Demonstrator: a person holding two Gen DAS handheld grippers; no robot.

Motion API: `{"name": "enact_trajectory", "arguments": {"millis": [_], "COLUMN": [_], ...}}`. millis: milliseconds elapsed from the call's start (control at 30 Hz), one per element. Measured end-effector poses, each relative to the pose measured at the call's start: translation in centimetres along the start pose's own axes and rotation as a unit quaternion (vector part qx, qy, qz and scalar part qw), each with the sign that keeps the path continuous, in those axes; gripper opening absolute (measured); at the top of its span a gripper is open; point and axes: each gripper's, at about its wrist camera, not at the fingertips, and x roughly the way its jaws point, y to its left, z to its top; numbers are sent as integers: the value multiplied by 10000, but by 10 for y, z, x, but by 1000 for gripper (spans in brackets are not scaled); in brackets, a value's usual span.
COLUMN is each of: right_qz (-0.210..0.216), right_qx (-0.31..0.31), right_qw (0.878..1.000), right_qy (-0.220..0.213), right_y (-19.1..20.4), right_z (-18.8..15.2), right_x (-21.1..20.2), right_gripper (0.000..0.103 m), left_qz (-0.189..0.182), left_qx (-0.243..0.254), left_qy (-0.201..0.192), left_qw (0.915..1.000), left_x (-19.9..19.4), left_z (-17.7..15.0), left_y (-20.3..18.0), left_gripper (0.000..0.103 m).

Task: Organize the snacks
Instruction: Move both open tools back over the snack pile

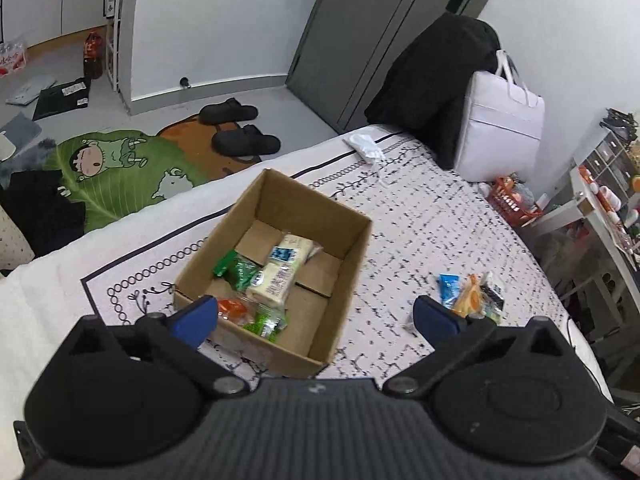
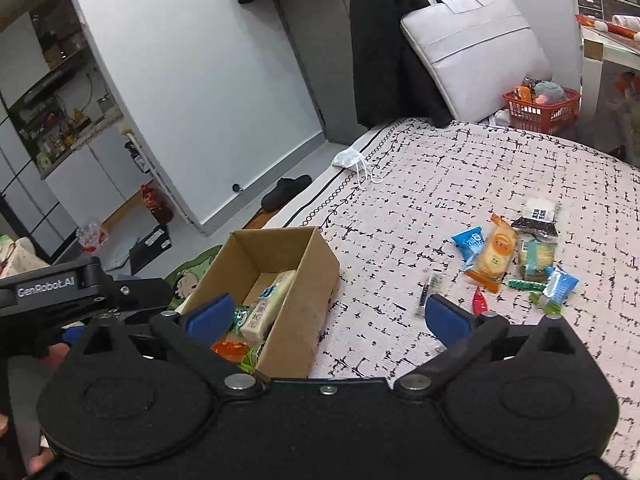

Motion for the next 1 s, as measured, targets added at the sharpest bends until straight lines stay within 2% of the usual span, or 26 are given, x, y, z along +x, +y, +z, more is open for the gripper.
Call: {"name": "enact_trajectory", "arguments": {"millis": [133,333,533,667,867,1000], "right_qz": [-37,-135,-184,-186,101,-25], "right_qx": [-111,108,-155,-47,173,427], "right_qw": [9999,9996,9984,9985,9988,9984], "right_qy": [-5,-224,-503,-516,-457,-360], "right_y": [-12,-40,-55,-67,-87,-108], "right_z": [2,5,7,9,14,17], "right_x": [-13,-27,-42,-46,-51,-47], "right_gripper": [103,103,103,103,103,103], "left_qz": [-106,-126,-286,-292,-219,-210], "left_qx": [61,225,279,365,436,475], "left_qy": [-7,-106,-147,-244,-326,-312], "left_qw": [9999,9996,9991,9986,9983,9982], "left_x": [-6,-13,-17,-21,-19,-12], "left_z": [-6,-14,-19,-21,-24,-26], "left_y": [-11,-28,-45,-59,-80,-94], "left_gripper": [103,103,103,103,103,103]}}
